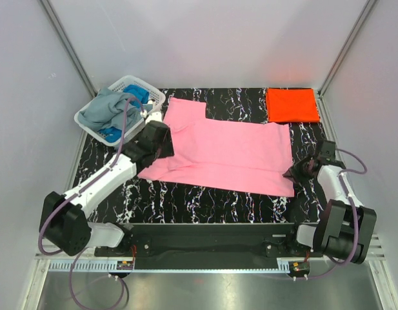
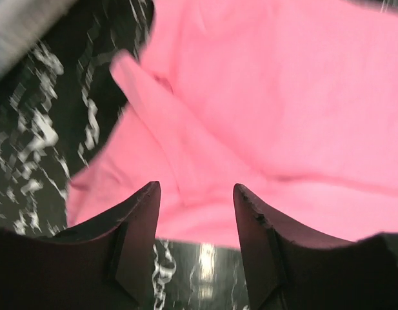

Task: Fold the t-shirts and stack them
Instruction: Fold the tshirt

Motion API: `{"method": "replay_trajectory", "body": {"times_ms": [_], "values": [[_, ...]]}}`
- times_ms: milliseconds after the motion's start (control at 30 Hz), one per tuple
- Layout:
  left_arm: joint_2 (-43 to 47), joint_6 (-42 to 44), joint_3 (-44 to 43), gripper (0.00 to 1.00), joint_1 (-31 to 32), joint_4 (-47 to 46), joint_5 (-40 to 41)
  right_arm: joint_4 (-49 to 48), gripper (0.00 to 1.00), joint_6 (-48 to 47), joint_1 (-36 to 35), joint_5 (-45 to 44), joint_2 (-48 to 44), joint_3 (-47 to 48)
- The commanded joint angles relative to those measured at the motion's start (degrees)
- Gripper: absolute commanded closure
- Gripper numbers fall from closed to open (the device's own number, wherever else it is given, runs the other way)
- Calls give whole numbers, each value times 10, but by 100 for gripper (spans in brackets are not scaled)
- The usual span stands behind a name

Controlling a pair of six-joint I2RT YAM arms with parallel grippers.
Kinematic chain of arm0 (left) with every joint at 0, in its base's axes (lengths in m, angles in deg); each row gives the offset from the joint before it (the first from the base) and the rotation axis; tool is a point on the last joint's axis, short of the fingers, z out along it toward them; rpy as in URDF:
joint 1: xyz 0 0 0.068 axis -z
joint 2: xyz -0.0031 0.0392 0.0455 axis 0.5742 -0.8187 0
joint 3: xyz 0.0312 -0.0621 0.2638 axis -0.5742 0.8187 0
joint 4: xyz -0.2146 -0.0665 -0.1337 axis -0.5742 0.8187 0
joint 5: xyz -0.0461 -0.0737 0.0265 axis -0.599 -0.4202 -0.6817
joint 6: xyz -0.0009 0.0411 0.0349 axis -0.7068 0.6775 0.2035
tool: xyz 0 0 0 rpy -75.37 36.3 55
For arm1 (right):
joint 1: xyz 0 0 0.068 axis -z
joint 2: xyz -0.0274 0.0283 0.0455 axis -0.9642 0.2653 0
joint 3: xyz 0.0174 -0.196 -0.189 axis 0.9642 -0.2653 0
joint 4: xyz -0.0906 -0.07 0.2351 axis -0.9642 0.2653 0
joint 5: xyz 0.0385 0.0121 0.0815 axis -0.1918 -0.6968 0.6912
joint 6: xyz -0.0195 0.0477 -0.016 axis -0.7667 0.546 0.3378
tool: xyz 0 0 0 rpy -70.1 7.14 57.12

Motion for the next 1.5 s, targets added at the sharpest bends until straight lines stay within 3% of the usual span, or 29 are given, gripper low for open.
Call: {"method": "replay_trajectory", "body": {"times_ms": [0,200,367,667,800,833,900,967,1100,1233,1467], "values": [[14,-30,69,45,8,-23,-72,-15,89,36,-9,-2,11,-39],[4,-83,129,44,7,-14,-38,10,87,-7,-9,-96,78,-21],[-7,-128,103,43,7,66,94,29,87,-41,-9,-209,92,20],[79,-54,171,40,4,45,75,30,90,-64,0,-276,168,70],[92,-99,208,41,-14,30,26,57,86,-59,9,-230,141,91],[99,-113,222,41,-45,27,5,64,82,-39,9,-202,127,94],[116,-150,233,40,-74,19,-1,92,66,-7,9,-190,90,93],[129,-189,237,40,-102,22,16,163,58,60,9,-208,79,112],[175,-262,228,40,-114,51,40,224,57,120,7,-174,67,113],[203,-317,235,42,-115,49,35,177,56,192,1,-121,18,11],[195,-326,185,43,-116,123,87,119,53,217,1,-132,21,-35]]}}
